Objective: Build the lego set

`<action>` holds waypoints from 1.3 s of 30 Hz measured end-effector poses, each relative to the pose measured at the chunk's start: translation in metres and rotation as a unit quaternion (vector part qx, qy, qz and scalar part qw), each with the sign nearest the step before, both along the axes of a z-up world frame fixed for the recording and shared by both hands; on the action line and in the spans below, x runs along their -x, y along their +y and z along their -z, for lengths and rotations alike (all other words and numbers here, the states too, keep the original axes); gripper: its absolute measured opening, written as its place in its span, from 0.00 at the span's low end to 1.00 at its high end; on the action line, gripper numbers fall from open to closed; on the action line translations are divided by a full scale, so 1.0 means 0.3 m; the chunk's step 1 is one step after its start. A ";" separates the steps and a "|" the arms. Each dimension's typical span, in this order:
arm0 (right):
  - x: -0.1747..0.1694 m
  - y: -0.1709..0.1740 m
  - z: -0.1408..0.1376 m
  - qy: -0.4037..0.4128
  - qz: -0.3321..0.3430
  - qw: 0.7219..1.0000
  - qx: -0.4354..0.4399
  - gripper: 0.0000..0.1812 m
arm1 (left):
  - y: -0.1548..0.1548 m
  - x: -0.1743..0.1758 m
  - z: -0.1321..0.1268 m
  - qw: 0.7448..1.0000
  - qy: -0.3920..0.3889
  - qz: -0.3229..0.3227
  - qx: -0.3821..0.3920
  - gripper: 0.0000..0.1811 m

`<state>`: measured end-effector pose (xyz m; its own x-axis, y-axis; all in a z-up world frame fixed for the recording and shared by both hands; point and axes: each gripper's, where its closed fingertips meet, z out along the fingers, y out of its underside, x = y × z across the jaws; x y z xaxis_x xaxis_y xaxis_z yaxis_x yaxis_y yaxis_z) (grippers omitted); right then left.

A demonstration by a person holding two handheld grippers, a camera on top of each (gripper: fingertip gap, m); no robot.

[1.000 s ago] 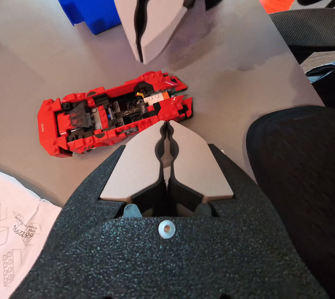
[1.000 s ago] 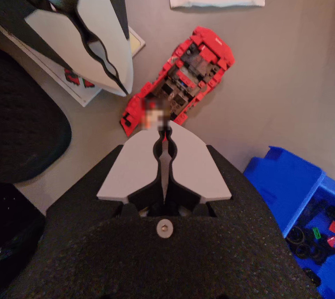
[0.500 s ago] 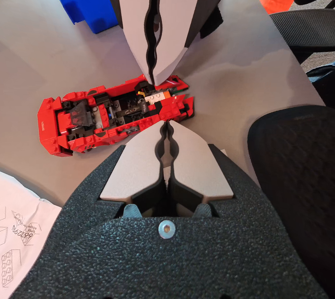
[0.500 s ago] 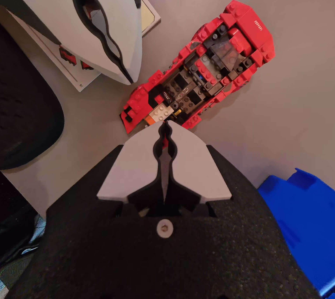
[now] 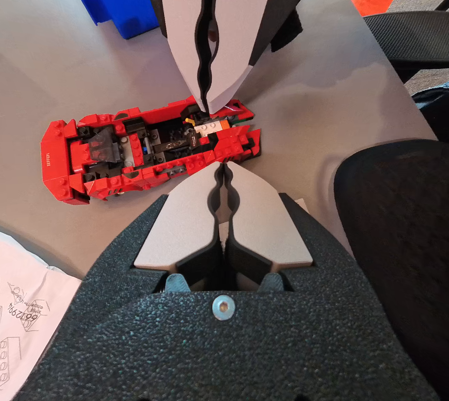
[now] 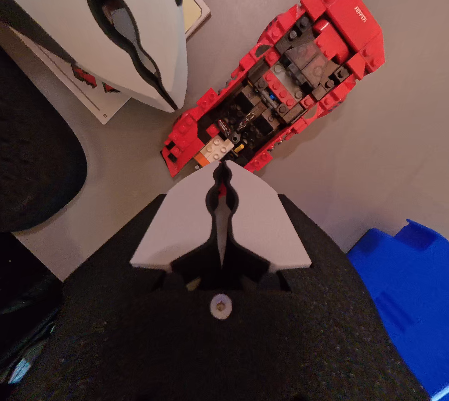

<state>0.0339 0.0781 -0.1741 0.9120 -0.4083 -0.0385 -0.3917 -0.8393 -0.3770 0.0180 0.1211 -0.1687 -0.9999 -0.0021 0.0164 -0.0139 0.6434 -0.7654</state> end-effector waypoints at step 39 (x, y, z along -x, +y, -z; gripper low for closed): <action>0.014 -0.011 -0.003 0.005 -0.034 0.999 0.034 0.00 | -0.011 -0.011 -0.004 1.000 -0.021 -0.008 0.005 0.00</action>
<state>0.0295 0.0747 -0.1734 0.9377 -0.3467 -0.0213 -0.3354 -0.8877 -0.3155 0.0212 0.1179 -0.1673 -0.9995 -0.0189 -0.0246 0.0069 0.6364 -0.7713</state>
